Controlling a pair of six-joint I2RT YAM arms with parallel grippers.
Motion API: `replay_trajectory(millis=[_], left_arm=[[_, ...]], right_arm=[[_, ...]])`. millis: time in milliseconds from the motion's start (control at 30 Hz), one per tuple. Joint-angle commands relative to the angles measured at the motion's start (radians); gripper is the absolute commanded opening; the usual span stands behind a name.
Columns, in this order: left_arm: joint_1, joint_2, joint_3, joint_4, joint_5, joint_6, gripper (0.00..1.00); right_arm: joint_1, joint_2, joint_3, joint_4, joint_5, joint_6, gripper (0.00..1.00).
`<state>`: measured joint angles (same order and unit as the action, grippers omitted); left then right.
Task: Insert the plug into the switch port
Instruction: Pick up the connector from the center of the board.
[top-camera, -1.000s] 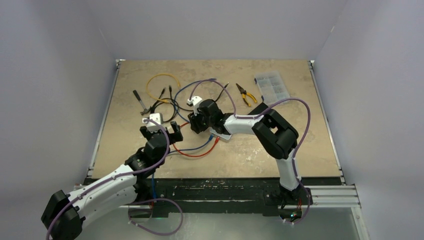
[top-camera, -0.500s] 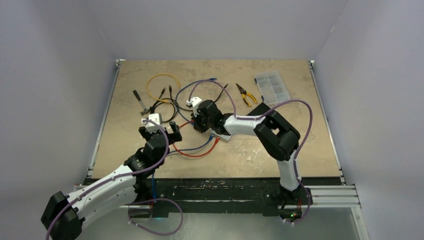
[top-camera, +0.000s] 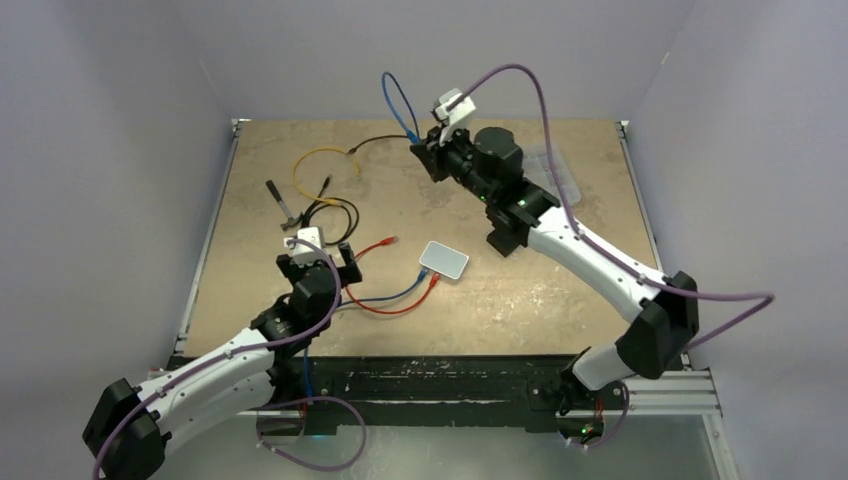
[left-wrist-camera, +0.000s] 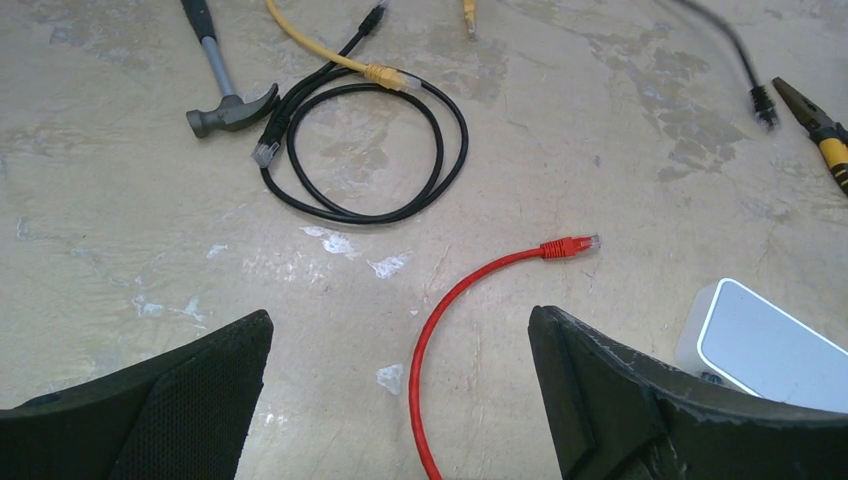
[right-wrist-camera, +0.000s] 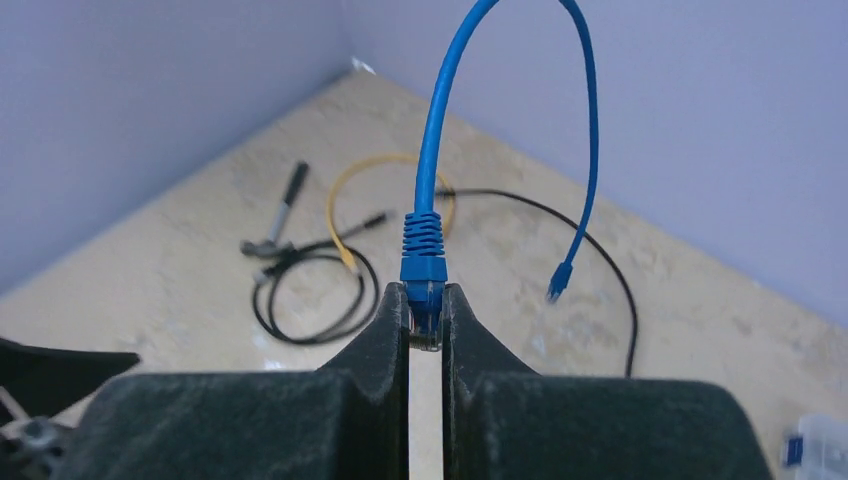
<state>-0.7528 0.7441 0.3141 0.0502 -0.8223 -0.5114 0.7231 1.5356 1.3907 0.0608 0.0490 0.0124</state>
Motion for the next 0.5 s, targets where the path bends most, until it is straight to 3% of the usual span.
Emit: replay_trajectory(millis=[0, 300, 467], left_arm=[[0.005, 0.016, 0.007, 0.026, -0.02, 0.018, 0.98], [0.006, 0.014, 0.0, 0.047, 0.008, 0.039, 0.97], [0.006, -0.01, -0.017, 0.093, 0.085, 0.091, 0.97]], right_arm=[[-0.023, -0.015, -0.054, 0.047, -0.155, 0.028, 0.0], [-0.024, -0.033, -0.304, 0.147, -0.379, 0.067, 0.0], [-0.024, -0.06, -0.357, 0.109, -0.415, 0.046, 0.0]])
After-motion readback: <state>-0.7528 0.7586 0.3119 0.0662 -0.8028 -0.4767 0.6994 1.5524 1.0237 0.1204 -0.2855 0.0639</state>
